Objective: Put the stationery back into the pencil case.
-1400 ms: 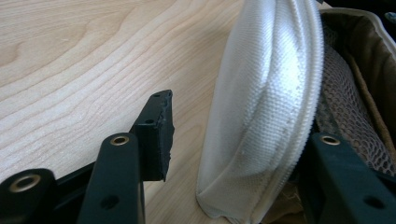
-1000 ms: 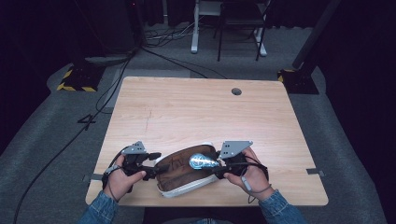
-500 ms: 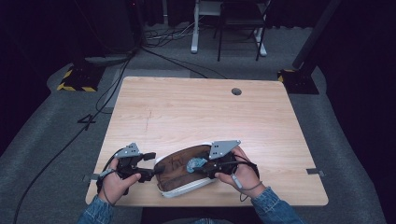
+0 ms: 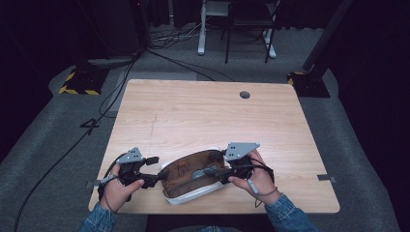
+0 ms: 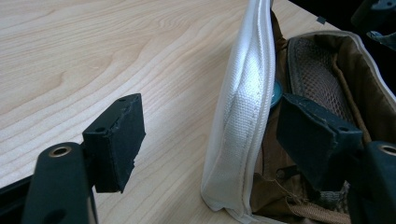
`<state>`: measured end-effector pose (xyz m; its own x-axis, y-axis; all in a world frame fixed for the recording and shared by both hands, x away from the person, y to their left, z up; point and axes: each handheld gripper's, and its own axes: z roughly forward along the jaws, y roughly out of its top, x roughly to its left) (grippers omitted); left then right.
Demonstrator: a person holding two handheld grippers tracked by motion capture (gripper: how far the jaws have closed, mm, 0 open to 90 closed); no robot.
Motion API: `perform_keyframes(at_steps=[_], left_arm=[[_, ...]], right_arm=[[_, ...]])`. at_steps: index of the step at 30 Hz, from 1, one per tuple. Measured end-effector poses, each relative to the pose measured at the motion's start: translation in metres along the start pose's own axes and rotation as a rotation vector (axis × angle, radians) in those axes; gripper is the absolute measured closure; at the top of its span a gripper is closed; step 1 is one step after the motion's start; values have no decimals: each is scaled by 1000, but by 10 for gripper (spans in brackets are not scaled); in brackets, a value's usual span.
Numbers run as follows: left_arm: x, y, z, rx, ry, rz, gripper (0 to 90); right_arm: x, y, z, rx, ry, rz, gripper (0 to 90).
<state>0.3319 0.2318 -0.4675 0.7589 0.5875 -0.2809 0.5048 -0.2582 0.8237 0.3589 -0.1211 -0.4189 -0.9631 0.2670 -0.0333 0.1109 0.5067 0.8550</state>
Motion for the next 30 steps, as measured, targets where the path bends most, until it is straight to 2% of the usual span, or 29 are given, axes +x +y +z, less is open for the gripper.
perform_keyframes(at_steps=[8,11,12,13,14,16,20,25,30], left_arm=[[-3,0,-8,-12,31,14,214],[-3,0,-16,-20,67,39,206],[-3,0,-16,-20,67,39,205],[-3,0,-19,-29,70,40,205],[-2,0,-22,-38,77,33,203],[-1,0,-28,-48,90,36,202],[5,-3,-37,-58,117,20,197],[14,-7,-48,-66,174,6,195],[25,-12,-49,-25,260,5,193]], right_arm=[[-10,-8,-28,-28,-60,41,349],[-18,-14,-45,-46,-97,67,340],[-21,-15,-52,-56,-115,81,339],[-21,-15,-52,-56,-115,81,339],[-26,-19,-64,-67,-146,96,335],[-28,-20,-68,-70,-155,100,334],[-36,-32,-88,-72,-212,137,334],[-45,-50,-111,-61,-290,188,323],[-55,-68,-126,-42,-353,241,292]])
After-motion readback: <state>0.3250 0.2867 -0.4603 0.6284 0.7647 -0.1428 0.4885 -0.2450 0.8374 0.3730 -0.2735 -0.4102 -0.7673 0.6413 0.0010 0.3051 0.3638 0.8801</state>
